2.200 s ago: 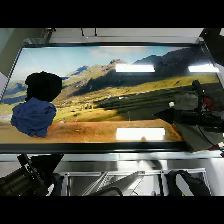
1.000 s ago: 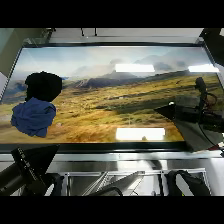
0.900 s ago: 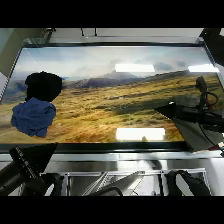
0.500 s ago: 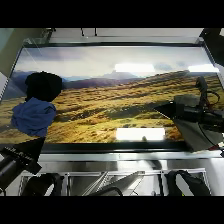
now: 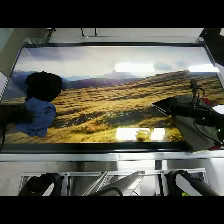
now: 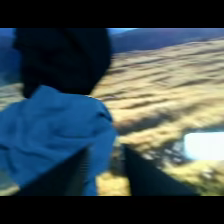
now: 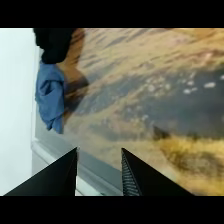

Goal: Fold the shirts.

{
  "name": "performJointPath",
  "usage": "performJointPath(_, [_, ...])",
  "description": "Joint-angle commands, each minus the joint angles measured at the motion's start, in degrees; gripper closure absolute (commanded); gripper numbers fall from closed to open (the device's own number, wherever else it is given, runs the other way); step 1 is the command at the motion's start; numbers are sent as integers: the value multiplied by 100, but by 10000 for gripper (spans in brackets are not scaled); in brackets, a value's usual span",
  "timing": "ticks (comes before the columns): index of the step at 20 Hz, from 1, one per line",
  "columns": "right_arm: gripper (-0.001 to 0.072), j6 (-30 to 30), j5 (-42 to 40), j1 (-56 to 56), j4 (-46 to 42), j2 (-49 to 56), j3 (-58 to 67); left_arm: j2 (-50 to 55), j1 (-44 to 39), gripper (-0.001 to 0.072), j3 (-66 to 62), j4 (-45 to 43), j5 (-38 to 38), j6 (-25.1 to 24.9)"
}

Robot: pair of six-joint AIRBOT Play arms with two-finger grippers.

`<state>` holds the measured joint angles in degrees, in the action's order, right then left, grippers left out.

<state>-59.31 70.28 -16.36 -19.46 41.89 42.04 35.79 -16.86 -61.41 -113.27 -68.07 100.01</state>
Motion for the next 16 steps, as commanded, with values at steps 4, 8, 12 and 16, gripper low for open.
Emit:
performJointPath(4, [389, 409, -160, 2, -50, 898, 2, 3821, 2549, 338, -2815, 2100, -66, -1093])
performJointPath(8, [234, 518, -481, 4, -284, 1008, 2, 5305, 4116, 4, -3484, 3921, -428, -1641])
performJointPath(12, [232, 555, -907, 7, -284, 1056, 2, 6544, 4474, 4, -3792, 4428, -275, -2275])
performJointPath(16, [232, 555, -1008, 7, -282, 1075, 2, 7582, 4247, 4, -4334, 4437, 153, -2275])
